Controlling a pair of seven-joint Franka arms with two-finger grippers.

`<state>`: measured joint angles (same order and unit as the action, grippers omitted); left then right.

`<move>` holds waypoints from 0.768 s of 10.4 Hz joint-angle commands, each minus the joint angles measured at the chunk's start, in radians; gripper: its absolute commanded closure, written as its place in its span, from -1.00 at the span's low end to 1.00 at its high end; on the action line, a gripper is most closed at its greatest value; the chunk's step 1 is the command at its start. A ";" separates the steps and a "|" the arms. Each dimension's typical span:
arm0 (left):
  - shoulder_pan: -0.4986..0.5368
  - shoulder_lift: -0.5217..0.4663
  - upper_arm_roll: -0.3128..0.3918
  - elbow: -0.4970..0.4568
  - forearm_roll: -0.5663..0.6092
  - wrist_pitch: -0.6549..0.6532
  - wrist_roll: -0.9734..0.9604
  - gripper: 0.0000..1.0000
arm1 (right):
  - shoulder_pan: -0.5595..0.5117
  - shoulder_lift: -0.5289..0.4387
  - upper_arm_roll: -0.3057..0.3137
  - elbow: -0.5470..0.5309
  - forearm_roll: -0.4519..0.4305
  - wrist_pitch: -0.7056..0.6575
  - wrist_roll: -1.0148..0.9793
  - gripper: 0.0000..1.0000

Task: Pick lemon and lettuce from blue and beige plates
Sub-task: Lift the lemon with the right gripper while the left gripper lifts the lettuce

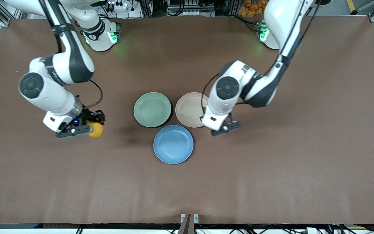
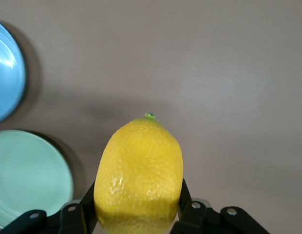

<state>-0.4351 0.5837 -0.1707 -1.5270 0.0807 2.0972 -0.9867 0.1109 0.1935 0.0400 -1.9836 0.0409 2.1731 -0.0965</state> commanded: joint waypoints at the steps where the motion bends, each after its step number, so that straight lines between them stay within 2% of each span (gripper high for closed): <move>1: 0.085 -0.022 -0.009 -0.021 0.088 -0.005 0.024 1.00 | -0.081 -0.043 0.008 -0.069 -0.018 0.014 -0.110 0.70; 3: 0.183 -0.016 -0.009 -0.021 0.094 -0.005 0.176 1.00 | -0.097 -0.010 -0.061 -0.072 -0.019 0.025 -0.207 0.70; 8: 0.367 0.011 -0.010 -0.021 0.088 -0.005 0.506 1.00 | -0.125 0.174 -0.091 -0.069 -0.018 0.206 -0.235 0.64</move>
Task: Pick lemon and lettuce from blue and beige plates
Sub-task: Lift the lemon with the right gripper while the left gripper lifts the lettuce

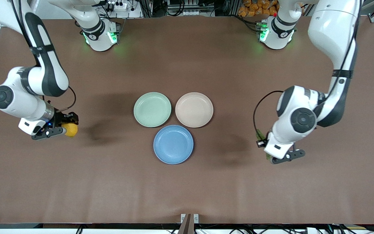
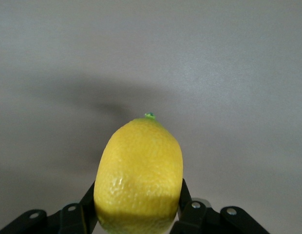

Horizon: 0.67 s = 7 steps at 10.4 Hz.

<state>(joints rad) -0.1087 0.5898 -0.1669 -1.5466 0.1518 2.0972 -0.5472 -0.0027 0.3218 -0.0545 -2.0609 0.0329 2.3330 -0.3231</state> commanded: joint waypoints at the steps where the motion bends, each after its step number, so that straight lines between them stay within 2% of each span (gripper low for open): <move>1: 0.064 0.013 -0.014 -0.001 0.022 -0.005 0.105 1.00 | -0.010 0.071 0.004 0.008 -0.010 0.074 -0.004 0.64; 2: 0.072 0.022 -0.014 -0.001 0.020 -0.005 0.140 1.00 | -0.011 0.075 0.004 0.008 -0.010 0.081 -0.005 0.64; 3: 0.079 0.033 -0.014 -0.001 0.015 -0.005 0.170 0.41 | -0.011 0.085 0.002 0.010 -0.010 0.097 -0.005 0.60; 4: 0.084 0.042 -0.013 -0.003 0.021 -0.005 0.209 -0.99 | -0.011 0.085 0.002 0.016 -0.010 0.097 -0.004 0.03; 5: 0.087 0.042 -0.014 -0.007 0.022 -0.005 0.232 -1.00 | -0.010 0.085 -0.011 0.027 -0.010 0.089 -0.007 -0.88; 6: 0.089 0.042 -0.014 -0.009 0.022 -0.005 0.233 -1.00 | -0.010 0.085 -0.016 0.037 -0.010 0.082 -0.010 -1.00; 7: 0.090 0.041 -0.014 -0.013 0.022 -0.005 0.233 -1.00 | -0.008 0.085 -0.018 0.047 -0.010 0.078 -0.007 -1.00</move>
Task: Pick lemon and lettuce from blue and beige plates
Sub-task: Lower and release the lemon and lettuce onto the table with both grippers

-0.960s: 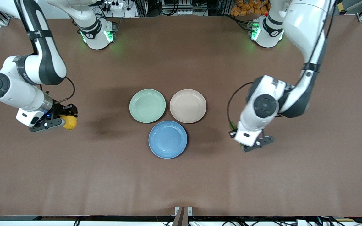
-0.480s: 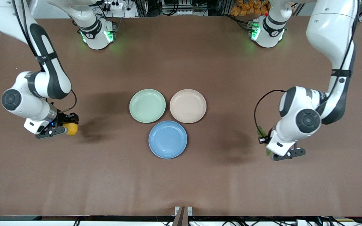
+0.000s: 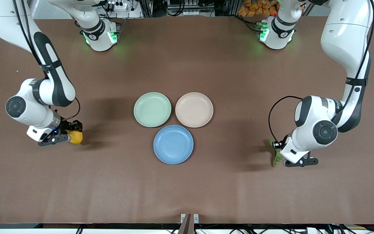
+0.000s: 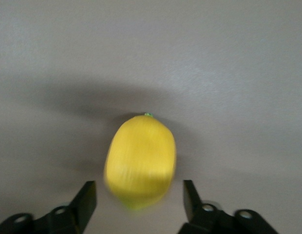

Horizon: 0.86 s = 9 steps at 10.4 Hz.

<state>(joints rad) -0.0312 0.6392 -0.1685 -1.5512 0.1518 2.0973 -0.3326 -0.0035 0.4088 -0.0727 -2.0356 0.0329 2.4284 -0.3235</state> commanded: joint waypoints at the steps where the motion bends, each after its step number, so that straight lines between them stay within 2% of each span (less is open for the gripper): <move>1: 0.014 -0.015 -0.013 -0.021 0.018 -0.005 0.018 -1.00 | -0.006 -0.002 0.001 0.026 -0.010 -0.017 -0.005 -1.00; 3: 0.016 -0.070 -0.014 -0.087 0.006 -0.002 0.012 -1.00 | -0.004 -0.005 0.001 0.049 -0.010 -0.047 0.000 -1.00; 5: 0.022 -0.148 -0.022 -0.179 0.003 0.007 0.000 -1.00 | 0.006 -0.027 -0.013 0.136 -0.007 -0.217 0.006 -1.00; 6: 0.045 -0.200 -0.026 -0.231 -0.015 0.012 0.001 -1.00 | 0.017 -0.051 -0.018 0.161 -0.007 -0.301 0.007 -1.00; 9: 0.079 -0.338 -0.029 -0.358 -0.060 0.020 0.015 -1.00 | 0.022 -0.155 -0.022 0.190 -0.010 -0.423 0.017 -1.00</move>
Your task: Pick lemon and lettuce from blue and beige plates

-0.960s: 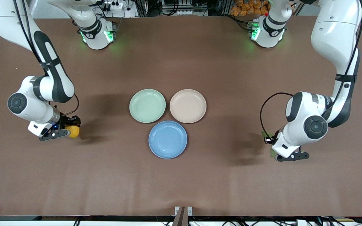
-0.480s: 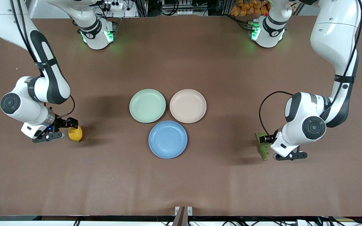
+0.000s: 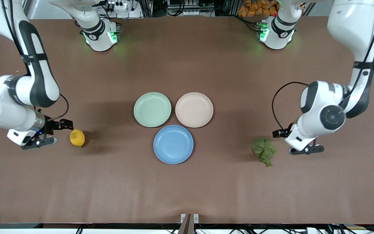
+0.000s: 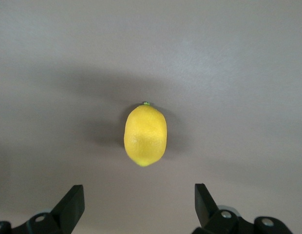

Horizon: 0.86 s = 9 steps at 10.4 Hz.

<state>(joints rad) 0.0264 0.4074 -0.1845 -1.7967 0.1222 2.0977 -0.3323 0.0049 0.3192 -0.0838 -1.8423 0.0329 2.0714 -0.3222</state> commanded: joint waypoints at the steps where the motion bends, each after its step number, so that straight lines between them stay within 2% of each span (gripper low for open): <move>1: 0.023 -0.146 -0.013 -0.148 -0.044 0.019 0.015 -1.00 | 0.013 -0.093 -0.011 0.018 -0.010 -0.149 0.015 -1.00; 3: 0.026 -0.231 -0.013 -0.222 -0.076 0.019 0.015 -1.00 | 0.044 -0.188 -0.031 0.018 -0.010 -0.294 0.069 -1.00; 6: 0.024 -0.361 -0.046 -0.354 -0.110 0.019 0.013 -1.00 | 0.092 -0.287 -0.030 0.040 -0.005 -0.424 0.332 -1.00; 9: 0.024 -0.412 -0.069 -0.389 -0.110 0.019 0.009 -1.00 | 0.092 -0.282 -0.017 0.222 -0.010 -0.538 0.336 -1.00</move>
<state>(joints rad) 0.0385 0.0431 -0.2413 -2.1473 0.0369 2.0995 -0.3326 0.1000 0.0277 -0.1007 -1.7151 0.0329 1.6039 -0.0048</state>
